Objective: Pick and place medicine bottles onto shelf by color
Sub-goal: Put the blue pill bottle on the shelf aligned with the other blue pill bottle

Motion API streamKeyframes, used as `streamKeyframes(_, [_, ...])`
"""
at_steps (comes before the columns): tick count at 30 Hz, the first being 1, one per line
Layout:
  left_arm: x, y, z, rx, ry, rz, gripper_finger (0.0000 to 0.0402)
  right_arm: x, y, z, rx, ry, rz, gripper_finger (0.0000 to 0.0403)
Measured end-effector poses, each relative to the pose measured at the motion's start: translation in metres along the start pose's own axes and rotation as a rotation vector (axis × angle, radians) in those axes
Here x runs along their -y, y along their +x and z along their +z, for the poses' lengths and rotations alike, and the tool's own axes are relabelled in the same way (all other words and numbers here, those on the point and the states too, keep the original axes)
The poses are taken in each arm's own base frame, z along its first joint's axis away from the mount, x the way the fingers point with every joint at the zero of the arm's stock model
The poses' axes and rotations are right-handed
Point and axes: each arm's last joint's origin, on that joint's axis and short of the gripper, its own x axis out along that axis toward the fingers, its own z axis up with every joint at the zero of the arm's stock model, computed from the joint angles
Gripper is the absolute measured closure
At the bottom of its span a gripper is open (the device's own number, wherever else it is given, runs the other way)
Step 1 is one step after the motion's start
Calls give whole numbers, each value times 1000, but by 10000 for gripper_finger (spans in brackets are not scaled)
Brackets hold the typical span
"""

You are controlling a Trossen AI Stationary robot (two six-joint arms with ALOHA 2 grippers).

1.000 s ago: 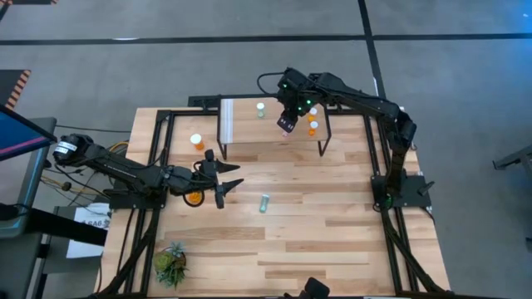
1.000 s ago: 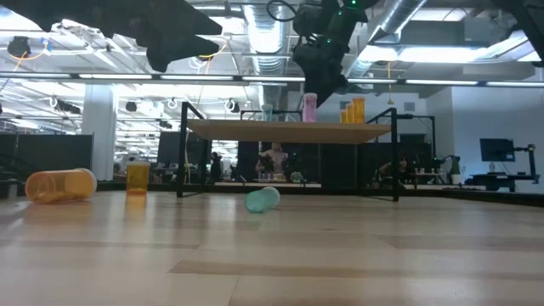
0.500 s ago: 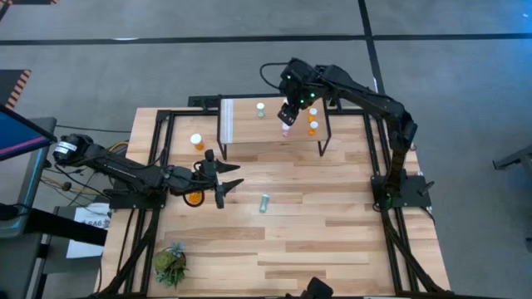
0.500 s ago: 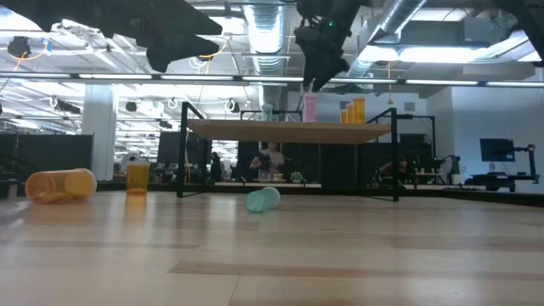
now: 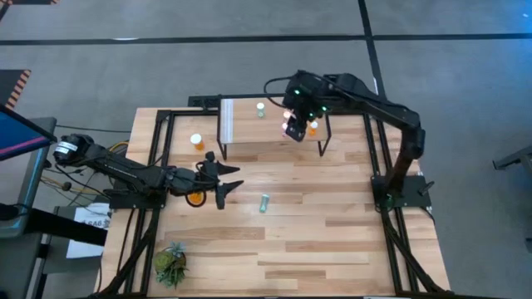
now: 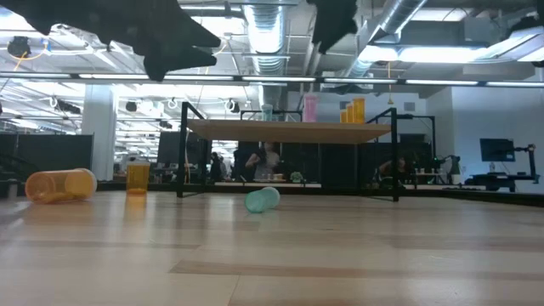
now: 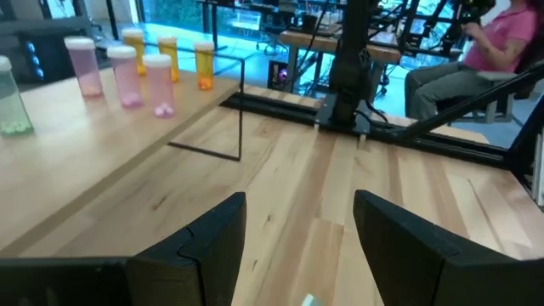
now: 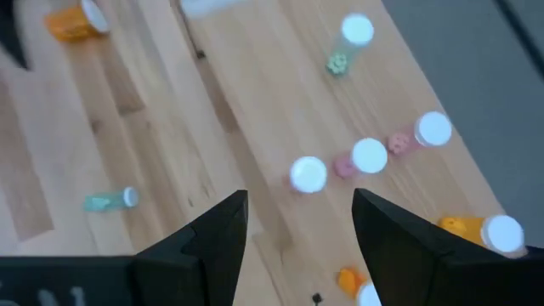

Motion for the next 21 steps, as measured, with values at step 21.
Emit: streamKeyframes(21, [37, 66, -17, -279, 32, -31, 147, -93, -16, -174, 400, -31, 261, 168])
